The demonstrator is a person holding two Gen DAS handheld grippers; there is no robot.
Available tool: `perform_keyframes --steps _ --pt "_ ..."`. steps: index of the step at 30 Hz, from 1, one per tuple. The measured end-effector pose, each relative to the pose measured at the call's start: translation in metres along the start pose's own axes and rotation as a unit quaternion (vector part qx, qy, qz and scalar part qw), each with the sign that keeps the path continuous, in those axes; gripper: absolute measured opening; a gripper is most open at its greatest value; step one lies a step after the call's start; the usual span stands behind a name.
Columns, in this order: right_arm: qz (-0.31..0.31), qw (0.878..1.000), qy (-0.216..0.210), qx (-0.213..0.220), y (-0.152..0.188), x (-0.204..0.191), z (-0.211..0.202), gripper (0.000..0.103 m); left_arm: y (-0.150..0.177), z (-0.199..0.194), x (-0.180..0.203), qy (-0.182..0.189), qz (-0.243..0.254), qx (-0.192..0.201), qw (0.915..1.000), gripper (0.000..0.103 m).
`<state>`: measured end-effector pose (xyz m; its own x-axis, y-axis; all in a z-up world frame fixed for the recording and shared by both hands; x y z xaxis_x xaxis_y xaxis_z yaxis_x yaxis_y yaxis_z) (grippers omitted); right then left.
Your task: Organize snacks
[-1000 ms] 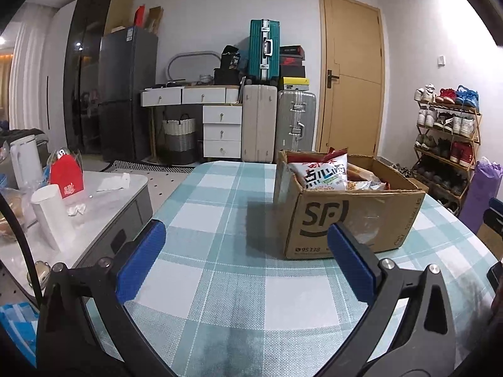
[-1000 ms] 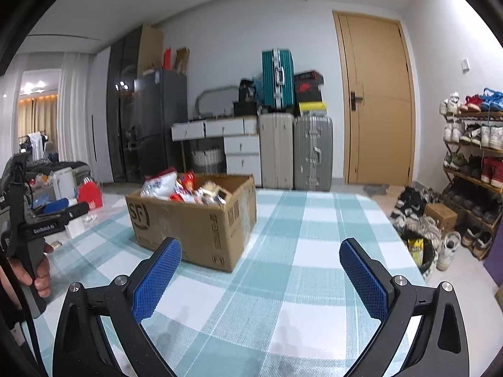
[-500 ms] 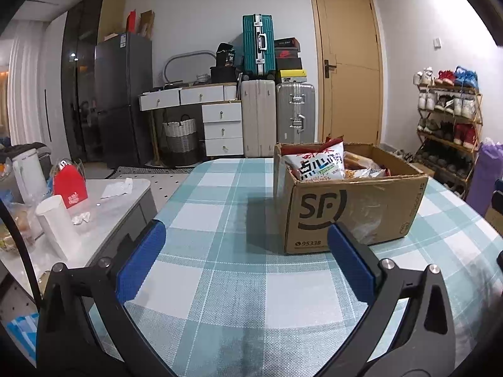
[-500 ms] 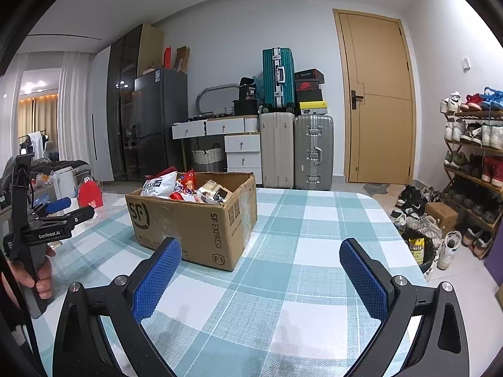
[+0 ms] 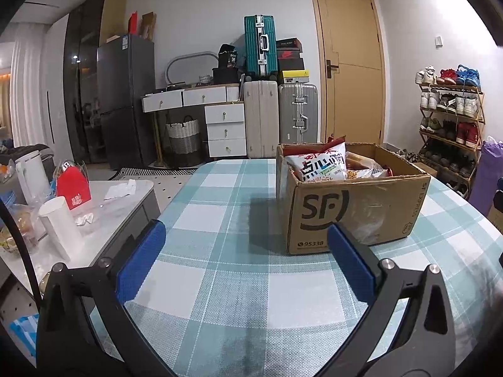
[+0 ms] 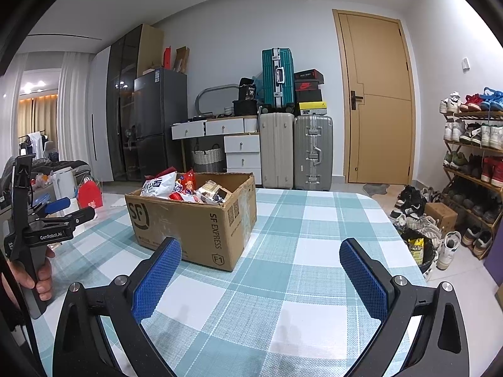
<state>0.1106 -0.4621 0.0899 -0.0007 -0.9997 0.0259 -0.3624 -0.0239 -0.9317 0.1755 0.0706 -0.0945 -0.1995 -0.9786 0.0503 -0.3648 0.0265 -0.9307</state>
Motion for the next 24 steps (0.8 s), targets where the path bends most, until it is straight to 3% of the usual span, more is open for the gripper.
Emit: perform_keyframes --steps 24 --pt "0.001 1.0 0.0 0.0 0.0002 0.0007 0.0002 0.103 -0.001 -0.0028 -0.0023 -0.004 0.001 0.004 1.0 0.103"
Point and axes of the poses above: each gripper's, at about its wrist camera, not at the fingertips, and z roughly the way its jaws point, x to its right, y to its underside, the point moved 2 cm from there along z, roughly the way its jaws point, and after that the axes turned 13 degrees about y, right-handed, at the moved point
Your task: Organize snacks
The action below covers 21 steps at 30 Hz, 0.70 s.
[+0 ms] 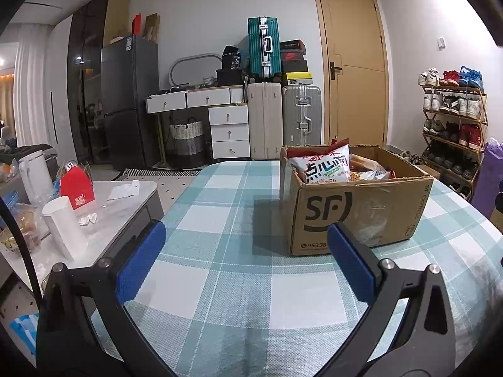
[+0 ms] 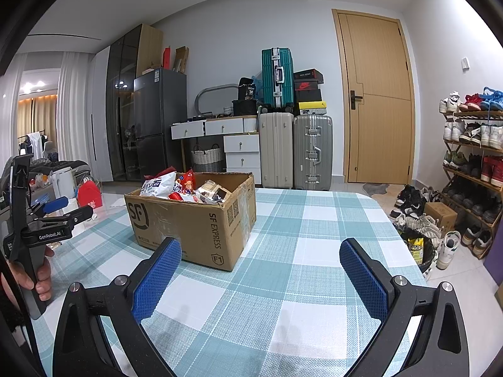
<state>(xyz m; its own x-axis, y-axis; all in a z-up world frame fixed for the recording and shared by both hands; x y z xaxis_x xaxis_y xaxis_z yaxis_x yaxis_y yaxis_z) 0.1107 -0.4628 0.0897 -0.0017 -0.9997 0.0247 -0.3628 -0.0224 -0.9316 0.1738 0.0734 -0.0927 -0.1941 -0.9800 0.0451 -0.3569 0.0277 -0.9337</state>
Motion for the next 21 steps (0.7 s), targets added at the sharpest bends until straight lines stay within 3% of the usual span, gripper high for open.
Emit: perform_keyframes --steps 21 --pt "-0.001 1.0 0.0 0.0 0.0001 0.0 0.0001 0.103 0.0002 -0.0058 -0.0004 -0.002 0.005 0.006 1.0 0.103"
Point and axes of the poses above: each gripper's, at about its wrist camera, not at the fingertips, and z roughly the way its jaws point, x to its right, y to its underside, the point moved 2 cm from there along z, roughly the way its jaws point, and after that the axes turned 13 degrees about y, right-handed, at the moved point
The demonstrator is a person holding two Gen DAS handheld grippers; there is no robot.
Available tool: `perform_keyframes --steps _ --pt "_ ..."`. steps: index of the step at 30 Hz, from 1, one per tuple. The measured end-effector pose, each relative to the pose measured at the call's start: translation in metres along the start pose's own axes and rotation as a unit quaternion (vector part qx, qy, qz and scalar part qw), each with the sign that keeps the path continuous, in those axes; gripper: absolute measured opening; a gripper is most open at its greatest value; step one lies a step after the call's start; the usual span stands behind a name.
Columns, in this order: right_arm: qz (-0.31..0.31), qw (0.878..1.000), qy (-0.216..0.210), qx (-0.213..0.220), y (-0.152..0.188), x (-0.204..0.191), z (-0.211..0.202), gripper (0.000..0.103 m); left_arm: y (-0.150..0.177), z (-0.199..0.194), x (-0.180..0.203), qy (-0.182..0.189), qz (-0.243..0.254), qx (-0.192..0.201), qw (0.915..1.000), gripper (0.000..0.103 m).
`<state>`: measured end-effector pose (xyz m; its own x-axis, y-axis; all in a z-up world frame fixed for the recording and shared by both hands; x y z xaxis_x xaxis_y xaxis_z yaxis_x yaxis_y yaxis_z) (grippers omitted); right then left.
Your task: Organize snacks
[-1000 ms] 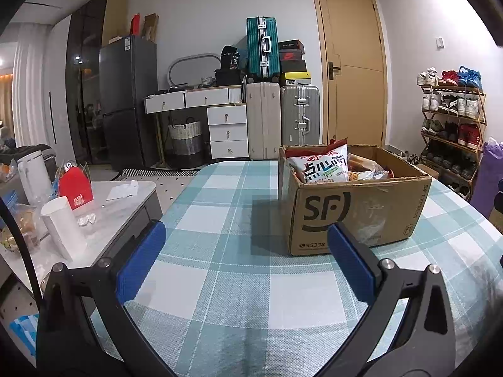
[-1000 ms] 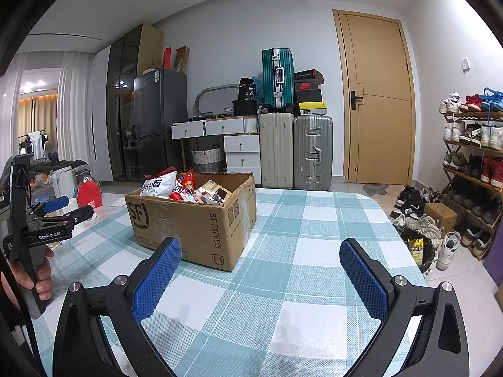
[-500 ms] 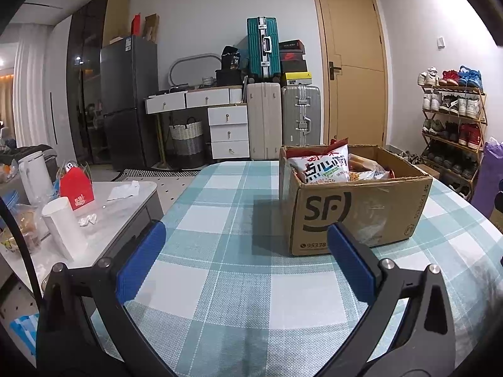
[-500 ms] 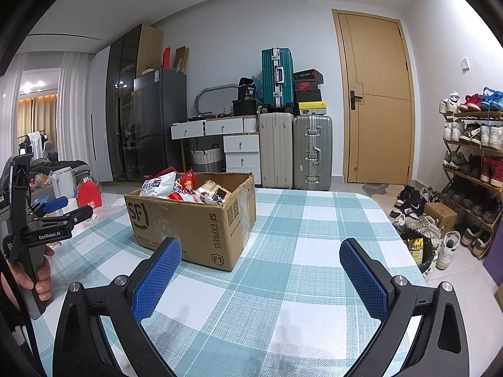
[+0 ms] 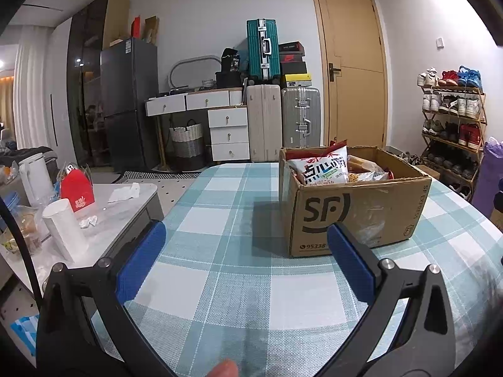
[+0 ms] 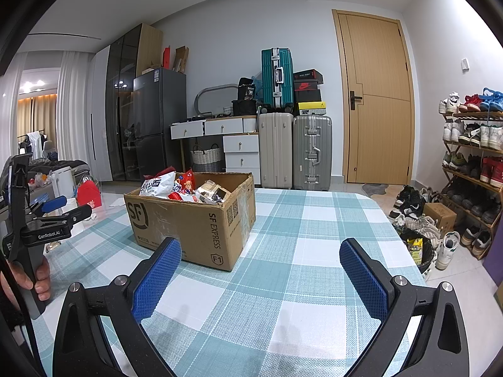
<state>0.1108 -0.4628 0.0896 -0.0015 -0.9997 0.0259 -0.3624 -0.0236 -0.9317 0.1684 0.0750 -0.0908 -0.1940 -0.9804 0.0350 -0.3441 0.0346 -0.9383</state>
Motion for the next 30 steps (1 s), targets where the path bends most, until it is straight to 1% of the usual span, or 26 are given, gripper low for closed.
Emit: perform_keyframes --steps 7,17,22,30 --pt "0.0 1.0 0.0 0.0 0.0001 0.0002 0.0002 0.103 0.0014 -0.0004 0.0016 0.002 -0.009 -0.002 1.0 0.103" --pt "0.0 1.0 0.0 0.0 0.0002 0.0004 0.0003 0.103 0.0017 0.0006 0.0051 0.001 -0.007 -0.001 1.0 0.103" --pt "0.0 1.0 0.0 0.0 0.0001 0.0003 0.0004 0.103 0.0004 0.0011 0.0052 -0.007 -0.009 -0.002 0.9999 0.103" --pt "0.0 1.0 0.0 0.0 0.0001 -0.0001 0.0001 0.103 0.001 0.0005 0.0074 0.002 -0.008 -0.002 1.0 0.103"
Point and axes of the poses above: each gripper's, at about its wrist camera, not at the fingertips, and z roughly the way its jaws point, x to its right, y to its underside, the point moved 2 cm from there along z, roughly the way its jaws point, and after that the axes turned 13 degrees about y, right-handed, at the moved point
